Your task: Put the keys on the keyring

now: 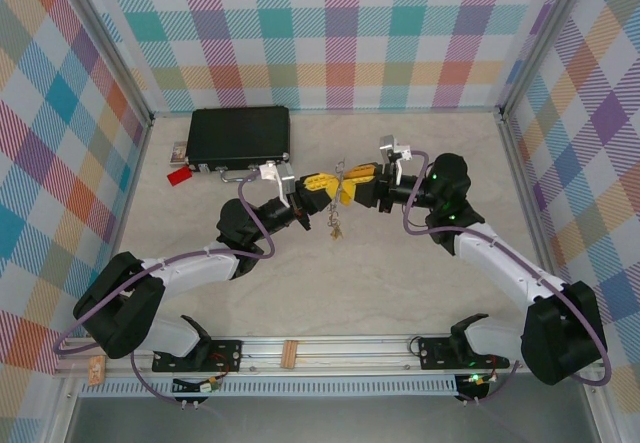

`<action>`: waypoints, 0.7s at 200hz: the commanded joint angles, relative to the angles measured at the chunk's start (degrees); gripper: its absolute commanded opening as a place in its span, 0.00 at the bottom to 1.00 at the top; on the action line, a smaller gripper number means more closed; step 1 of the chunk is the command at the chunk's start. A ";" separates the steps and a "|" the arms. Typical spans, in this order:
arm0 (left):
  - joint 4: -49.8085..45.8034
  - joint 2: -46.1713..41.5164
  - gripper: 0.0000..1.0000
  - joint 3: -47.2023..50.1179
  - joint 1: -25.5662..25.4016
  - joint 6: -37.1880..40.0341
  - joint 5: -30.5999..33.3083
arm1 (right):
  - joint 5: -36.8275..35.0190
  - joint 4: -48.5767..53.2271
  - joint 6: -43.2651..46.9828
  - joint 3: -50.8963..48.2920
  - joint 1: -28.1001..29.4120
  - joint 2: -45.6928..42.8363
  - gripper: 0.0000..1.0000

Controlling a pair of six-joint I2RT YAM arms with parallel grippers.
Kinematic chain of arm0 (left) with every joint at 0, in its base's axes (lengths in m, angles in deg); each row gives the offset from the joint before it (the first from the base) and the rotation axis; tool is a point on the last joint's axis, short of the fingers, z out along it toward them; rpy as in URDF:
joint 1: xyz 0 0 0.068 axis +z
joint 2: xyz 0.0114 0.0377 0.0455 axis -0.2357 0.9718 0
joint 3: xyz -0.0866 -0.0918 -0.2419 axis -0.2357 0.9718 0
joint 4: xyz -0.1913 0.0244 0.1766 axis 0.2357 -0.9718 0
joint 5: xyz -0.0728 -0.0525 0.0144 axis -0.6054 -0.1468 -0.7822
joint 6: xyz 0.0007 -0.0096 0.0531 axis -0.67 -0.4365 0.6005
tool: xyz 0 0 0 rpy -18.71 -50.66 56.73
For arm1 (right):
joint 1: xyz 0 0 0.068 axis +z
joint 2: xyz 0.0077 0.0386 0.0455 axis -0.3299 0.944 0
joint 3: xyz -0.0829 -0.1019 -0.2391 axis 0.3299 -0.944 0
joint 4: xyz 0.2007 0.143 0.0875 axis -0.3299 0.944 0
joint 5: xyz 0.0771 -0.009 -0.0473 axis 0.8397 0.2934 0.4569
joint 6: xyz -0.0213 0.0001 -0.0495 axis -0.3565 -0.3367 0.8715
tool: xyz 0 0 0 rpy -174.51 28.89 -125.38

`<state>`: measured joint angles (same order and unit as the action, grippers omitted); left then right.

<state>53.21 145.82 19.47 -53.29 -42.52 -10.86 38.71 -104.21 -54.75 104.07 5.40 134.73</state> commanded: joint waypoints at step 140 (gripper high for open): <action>3.53 -1.54 0.18 1.00 4.19 -0.89 -2.90 | -1.60 28.57 19.60 8.46 -0.14 -3.43 0.00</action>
<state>54.04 146.47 18.92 -51.24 -43.44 -11.69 39.26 -87.91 -44.68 108.49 5.19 133.07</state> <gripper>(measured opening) 0.177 0.048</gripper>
